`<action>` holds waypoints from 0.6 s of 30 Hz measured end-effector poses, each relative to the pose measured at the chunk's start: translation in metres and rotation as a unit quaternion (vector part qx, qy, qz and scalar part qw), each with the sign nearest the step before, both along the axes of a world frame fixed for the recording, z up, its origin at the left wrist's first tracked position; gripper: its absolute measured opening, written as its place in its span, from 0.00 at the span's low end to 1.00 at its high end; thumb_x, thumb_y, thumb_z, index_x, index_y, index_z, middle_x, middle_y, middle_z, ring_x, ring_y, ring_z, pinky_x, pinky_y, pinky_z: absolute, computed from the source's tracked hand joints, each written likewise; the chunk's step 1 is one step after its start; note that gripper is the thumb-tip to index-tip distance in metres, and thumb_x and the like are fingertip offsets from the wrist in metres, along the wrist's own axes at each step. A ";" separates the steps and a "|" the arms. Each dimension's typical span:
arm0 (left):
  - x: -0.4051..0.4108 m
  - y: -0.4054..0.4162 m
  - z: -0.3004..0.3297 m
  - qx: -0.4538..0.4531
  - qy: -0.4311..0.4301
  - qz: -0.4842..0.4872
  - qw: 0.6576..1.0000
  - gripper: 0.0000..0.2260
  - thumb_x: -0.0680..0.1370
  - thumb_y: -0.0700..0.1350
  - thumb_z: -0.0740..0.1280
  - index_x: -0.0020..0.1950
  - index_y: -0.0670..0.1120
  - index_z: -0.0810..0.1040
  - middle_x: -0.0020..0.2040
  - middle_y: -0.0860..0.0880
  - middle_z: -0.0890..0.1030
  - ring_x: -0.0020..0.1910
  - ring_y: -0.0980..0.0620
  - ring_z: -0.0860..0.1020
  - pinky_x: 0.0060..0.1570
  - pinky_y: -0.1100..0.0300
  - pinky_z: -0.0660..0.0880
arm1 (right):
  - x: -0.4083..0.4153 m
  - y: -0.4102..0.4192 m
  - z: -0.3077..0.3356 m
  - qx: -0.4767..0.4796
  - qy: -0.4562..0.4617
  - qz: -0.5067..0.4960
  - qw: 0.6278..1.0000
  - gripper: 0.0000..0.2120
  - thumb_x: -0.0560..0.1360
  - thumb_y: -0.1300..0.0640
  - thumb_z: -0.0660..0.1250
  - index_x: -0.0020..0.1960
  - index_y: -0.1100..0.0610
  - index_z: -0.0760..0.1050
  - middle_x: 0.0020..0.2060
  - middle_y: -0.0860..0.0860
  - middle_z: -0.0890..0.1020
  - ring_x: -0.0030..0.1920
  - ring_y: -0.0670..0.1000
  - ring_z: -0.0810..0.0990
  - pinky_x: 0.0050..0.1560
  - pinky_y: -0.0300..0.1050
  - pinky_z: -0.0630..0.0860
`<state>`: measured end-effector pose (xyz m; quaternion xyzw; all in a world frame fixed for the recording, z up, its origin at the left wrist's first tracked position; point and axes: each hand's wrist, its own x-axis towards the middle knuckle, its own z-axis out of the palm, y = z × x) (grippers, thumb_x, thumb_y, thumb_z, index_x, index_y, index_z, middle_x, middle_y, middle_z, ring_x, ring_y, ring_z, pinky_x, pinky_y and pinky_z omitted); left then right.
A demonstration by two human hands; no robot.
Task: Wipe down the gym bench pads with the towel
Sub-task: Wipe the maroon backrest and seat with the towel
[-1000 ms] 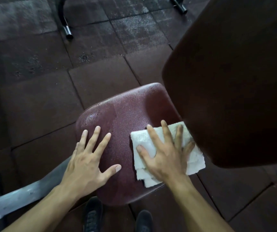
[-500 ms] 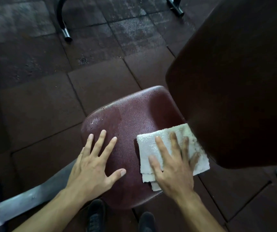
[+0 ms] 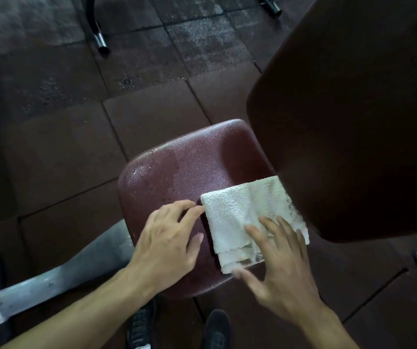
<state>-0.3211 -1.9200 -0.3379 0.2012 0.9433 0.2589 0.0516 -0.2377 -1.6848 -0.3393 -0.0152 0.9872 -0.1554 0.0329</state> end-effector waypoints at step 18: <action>-0.032 0.047 0.005 0.103 -0.120 0.134 0.978 0.07 0.74 0.42 0.66 0.48 0.54 0.74 0.43 0.54 0.77 0.42 0.49 0.78 0.43 0.47 0.77 | -0.017 -0.044 0.044 -0.024 0.155 -0.090 0.984 0.04 0.73 0.63 0.68 0.43 0.54 0.76 0.33 0.47 0.74 0.33 0.52 0.73 0.32 0.45 0.70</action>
